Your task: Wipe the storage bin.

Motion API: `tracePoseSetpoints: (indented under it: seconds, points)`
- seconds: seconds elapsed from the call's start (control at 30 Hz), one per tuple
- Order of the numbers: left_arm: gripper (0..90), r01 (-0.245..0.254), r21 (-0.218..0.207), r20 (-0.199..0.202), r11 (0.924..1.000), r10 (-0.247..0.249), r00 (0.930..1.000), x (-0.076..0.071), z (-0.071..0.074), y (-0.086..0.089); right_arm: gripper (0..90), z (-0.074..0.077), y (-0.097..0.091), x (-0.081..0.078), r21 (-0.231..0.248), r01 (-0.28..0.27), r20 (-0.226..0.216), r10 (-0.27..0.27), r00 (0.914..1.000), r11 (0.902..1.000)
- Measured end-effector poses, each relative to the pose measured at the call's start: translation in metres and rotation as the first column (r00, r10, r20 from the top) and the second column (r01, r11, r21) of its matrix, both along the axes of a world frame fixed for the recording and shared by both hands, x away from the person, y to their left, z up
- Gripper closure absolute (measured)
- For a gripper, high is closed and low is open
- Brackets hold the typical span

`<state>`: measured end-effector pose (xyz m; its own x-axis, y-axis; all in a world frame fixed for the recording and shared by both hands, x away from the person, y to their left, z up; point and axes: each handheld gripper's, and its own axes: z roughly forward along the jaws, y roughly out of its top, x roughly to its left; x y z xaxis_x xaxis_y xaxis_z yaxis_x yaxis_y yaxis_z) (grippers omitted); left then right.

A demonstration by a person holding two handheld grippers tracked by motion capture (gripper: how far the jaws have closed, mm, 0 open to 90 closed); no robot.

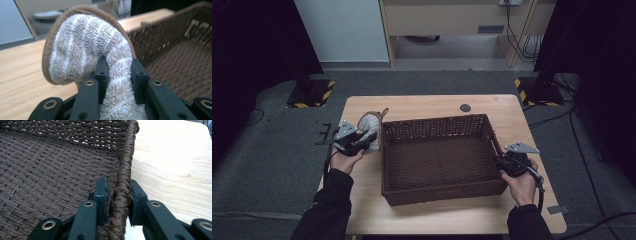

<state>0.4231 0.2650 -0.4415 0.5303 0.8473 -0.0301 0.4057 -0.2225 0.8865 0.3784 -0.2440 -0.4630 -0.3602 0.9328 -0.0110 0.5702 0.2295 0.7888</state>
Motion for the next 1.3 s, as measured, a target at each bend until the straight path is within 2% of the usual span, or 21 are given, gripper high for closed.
tracePoseSetpoints:
  seconds: [0.07,0.2,0.23,0.3,0.33,0.43,0.5,0.6,0.67,0.7,0.77,0.87,0.97,1.0,1.03,1.07,1.1,1.17,1.2,1.27,1.3]
  points:
    - [71.3,0.004,0.022,-0.015,0.9998,-0.004,0.9999,0.002,-0.005,-0.002,72.6,0.0,0.0,0.0,0.0,0.0,0.0,0.0,1.0,1.0]
    - [71.3,0.017,0.101,-0.105,0.9948,-0.006,0.9944,0.011,-0.035,-0.008,72.0,0.0,0.0,0.0,0.005,-0.002,-0.004,0.002,1.0,1.0]
    - [71.3,0.017,0.101,-0.105,0.9948,-0.006,0.9944,0.011,-0.035,-0.008,72.0,0.0,0.0,0.0,0.005,-0.002,-0.004,0.002,1.0,1.0]
    - [71.3,0.048,0.17,-0.156,0.9843,-0.021,0.9875,0.013,-0.048,-0.014,71.8,0.0,0.0,0.0,0.006,-0.002,-0.004,0.002,1.0,1.0]
    - [71.2,0.053,0.185,-0.173,0.9813,-0.02,0.9847,0.012,-0.056,-0.018,71.8,0.0,0.0,0.0,0.009,-0.004,-0.005,0.004,1.0,1.0]
    - [71.2,0.042,0.164,-0.173,0.9856,-0.014,0.9848,0.011,-0.051,-0.016,71.7,0.0,0.0,0.0,0.009,-0.004,-0.005,0.004,1.0,1.0]
    - [71.2,0.032,0.126,-0.153,0.9915,-0.013,0.9882,0.007,-0.043,-0.009,71.5,0.0,-0.001,0.0,0.011,-0.004,-0.001,0.004,1.0,0.9999]
    - [71.2,0.033,0.03,-0.077,0.999,-0.031,0.9966,-0.009,-0.018,0.005,71.3,0.0,0.0,-0.001,0.011,-0.002,-0.002,0.002,1.0,0.9999]
    - [71.2,0.041,0.009,-0.055,0.9991,-0.041,0.9977,-0.013,-0.011,0.007,71.1,0.0,0.0,-0.001,0.011,0.0,-0.002,0.0,1.0,0.9999]
    - [71.1,0.068,-0.011,-0.024,0.9977,-0.068,0.9974,-0.023,-0.001,0.008,70.9,0.0,0.0,-0.001,0.009,-0.001,-0.001,0.001,1.0,1.0]
    - [71.0,0.099,0.005,-0.015,0.9951,-0.099,0.995,-0.031,0.001,0.006,70.8,0.0,0.0,-0.001,0.01,-0.002,0.0,0.002,1.0,0.9999]
    - [70.9,0.114,0.025,-0.026,0.9932,-0.113,0.9933,-0.037,-0.008,0.002,70.6,0.0,0.0,-0.002,0.011,0.0,-0.003,0.0,1.0,0.9999]
    - [70.9,0.122,0.05,-0.071,0.9913,-0.118,0.9905,-0.037,-0.021,-0.001,70.1,0.0,0.0,-0.003,0.007,-0.005,-0.005,0.005,1.0,1.0]
    - [70.9,0.122,0.05,-0.071,0.9913,-0.118,0.9905,-0.037,-0.021,-0.001,70.1,0.0,0.0,-0.003,0.007,-0.005,-0.005,0.005,1.0,1.0]
    - [70.9,0.13,0.065,-0.093,0.9894,-0.124,0.9879,-0.036,-0.027,-0.003,69.9,0.0,0.0,-0.004,0.005,-0.004,-0.003,0.004,1.0,1.0]
    - [70.9,0.147,0.116,-0.127,0.9824,-0.132,0.9831,-0.037,-0.04,-0.01,68.9,0.0,0.0,-0.004,0.009,-0.007,-0.004,0.007,1.0,0.9999]
    - [70.8,0.147,0.116,-0.127,0.9824,-0.132,0.9831,-0.037,-0.04,-0.01,68.0,0.001,0.0,-0.003,0.007,-0.012,-0.005,0.012,0.9999,0.9999]
    - [70.6,0.153,0.151,-0.167,0.9767,-0.127,0.9777,-0.037,-0.048,-0.013,65.9,0.002,0.0,-0.003,0.004,-0.017,-0.006,0.017,0.9998,0.9998]
    - [70.5,0.153,0.151,-0.167,0.9767,-0.127,0.9777,-0.037,-0.048,-0.013,65.9,0.002,0.0,-0.003,0.004,-0.017,-0.006,0.017,0.9998,0.9998]
    - [70.5,0.136,0.103,-0.156,0.9853,-0.119,0.9805,-0.037,-0.044,-0.008,62.5,0.006,0.0,-0.002,0.008,-0.022,0.018,0.022,0.9996,0.9997]
    - [70.4,0.136,0.103,-0.156,0.9853,-0.119,0.9805,-0.037,-0.044,-0.008,62.5,0.006,0.0,-0.002,0.008,-0.022,0.018,0.022,0.9996,0.9997]
